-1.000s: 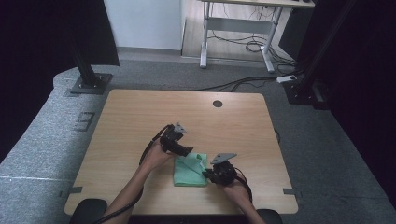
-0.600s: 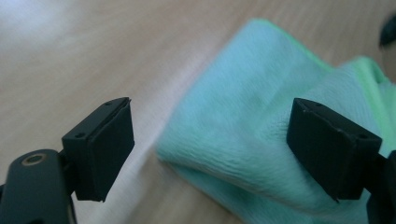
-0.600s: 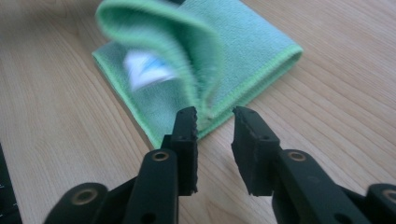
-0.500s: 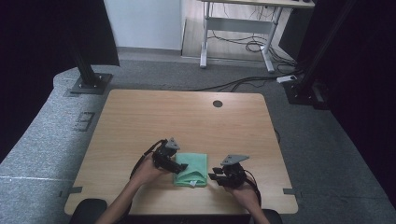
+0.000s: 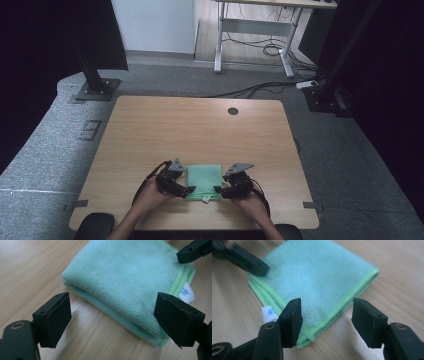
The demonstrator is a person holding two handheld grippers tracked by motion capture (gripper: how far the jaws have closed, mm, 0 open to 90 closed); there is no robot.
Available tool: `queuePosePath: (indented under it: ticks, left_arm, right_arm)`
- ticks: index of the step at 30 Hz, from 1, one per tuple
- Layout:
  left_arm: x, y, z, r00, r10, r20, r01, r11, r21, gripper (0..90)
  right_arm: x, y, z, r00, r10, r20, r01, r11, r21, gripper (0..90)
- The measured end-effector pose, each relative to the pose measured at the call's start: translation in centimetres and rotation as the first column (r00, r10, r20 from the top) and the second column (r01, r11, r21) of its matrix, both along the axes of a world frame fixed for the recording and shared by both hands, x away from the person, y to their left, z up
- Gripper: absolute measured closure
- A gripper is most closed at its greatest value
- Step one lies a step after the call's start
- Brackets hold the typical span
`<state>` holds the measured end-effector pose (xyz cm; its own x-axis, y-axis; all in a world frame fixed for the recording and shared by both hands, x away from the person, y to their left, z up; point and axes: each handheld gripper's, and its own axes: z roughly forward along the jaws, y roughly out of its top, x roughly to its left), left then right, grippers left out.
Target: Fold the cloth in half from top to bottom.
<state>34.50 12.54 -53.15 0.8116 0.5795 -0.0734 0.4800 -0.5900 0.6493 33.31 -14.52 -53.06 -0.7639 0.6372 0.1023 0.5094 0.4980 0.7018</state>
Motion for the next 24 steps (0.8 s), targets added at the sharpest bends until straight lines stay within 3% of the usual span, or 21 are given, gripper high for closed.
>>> queuePosePath:
  ticks: [2,5,11,15,18,21,24]
  left_arm:
    - [-0.1,0.1,-0.4,1.0,0.006,0.005,-0.006,0.9999,0.011,14.1]
    - [-0.2,0.2,-0.7,0.9997,0.024,0.01,-0.024,0.9996,0.017,13.8]
    - [-0.5,0.1,-0.9,0.9986,0.039,0.037,-0.039,0.999,0.019,12.0]
    - [-0.6,0.2,-1.0,0.9978,0.051,0.041,-0.052,0.9986,0.006,11.6]
    - [-0.7,0.2,-0.8,0.9977,0.052,0.043,-0.052,0.9986,0.0,11.6]
    - [-0.9,0.4,-0.4,0.9979,0.054,0.036,-0.053,0.9981,-0.033,11.7]
    - [-1.2,0.4,-0.5,0.9981,0.053,0.033,-0.052,0.9984,-0.022,11.6]
  right_arm:
    - [-0.2,0.3,-0.6,1.0,0.003,-0.002,-0.003,0.999,-0.037,40.7]
    - [-0.3,0.3,-0.8,1.0,-0.002,-0.003,0.002,0.999,-0.033,45.0]
    - [-0.8,0.4,-0.4,0.9994,0.031,-0.017,-0.031,0.999,-0.027,69.2]
    - [-1.2,0.4,0.0,0.9991,0.042,-0.002,-0.042,0.999,-0.026,81.3]
    - [-1.4,0.2,0.7,0.9991,0.042,0.007,-0.043,0.999,0.014,81.6]
    - [-1.6,0.0,1.3,0.999,0.044,-0.002,-0.044,0.998,0.052,80.6]
    - [-2.0,0.0,1.5,0.998,0.059,-0.025,-0.057,0.996,0.072,77.9]
